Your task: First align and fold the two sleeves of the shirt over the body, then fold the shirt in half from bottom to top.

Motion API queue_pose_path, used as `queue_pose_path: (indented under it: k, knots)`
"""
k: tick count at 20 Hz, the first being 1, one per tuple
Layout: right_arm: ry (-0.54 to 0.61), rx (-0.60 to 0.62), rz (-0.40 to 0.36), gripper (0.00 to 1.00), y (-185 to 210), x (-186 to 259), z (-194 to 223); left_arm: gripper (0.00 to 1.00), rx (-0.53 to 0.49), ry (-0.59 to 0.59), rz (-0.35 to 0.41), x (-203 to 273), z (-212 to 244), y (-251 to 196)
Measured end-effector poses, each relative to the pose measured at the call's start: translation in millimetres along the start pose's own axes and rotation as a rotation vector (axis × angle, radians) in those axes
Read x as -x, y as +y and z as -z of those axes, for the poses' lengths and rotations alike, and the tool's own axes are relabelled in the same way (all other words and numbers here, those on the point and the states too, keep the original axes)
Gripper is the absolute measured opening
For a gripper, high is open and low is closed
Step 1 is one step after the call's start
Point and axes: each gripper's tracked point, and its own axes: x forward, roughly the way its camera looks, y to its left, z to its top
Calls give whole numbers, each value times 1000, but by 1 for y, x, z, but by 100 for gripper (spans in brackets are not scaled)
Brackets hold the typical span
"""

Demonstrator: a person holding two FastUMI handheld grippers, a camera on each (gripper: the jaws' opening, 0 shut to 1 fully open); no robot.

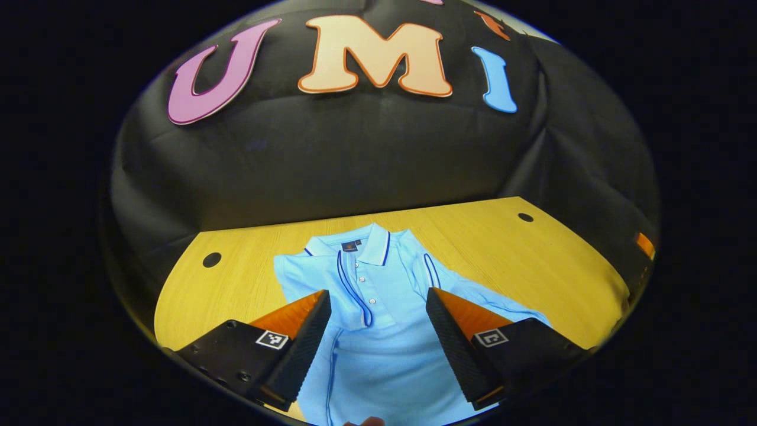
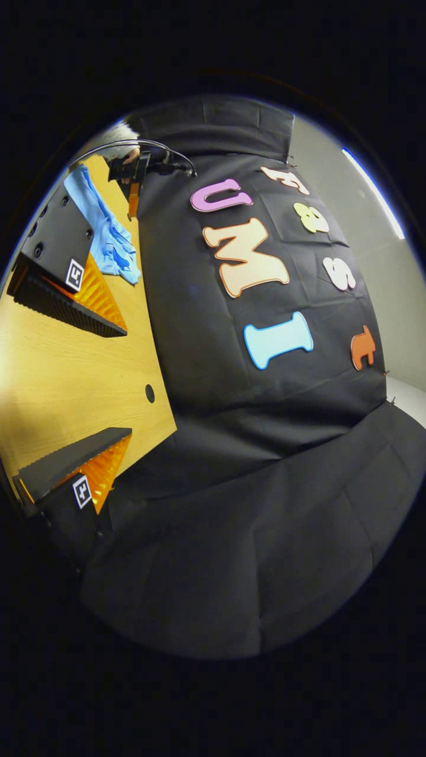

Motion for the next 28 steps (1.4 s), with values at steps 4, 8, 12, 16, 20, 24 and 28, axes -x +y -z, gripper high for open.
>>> queue_pose_path:
  k: [4,8,12,16,20,24,28]
  knots:
    - [-24,6,5,96,6,32,-3,97,-19,-69,7,58,15,-9]
    - [-21,22,-19,97,44,59,22,97,-8,-104,24,106,43,-17]
    - [21,23,-91,97,110,78,61,97,5,-121,28,142,78,-11]
    - [82,40,-143,97,178,86,103,97,15,-113,10,159,112,6]
    - [120,79,-196,97,237,90,134,97,2,-81,-18,175,148,26]
    - [244,114,-250,97,280,90,192,97,-2,-54,-27,182,172,34]
    - [374,135,-293,97,304,100,237,97,-8,-4,-42,190,196,40]
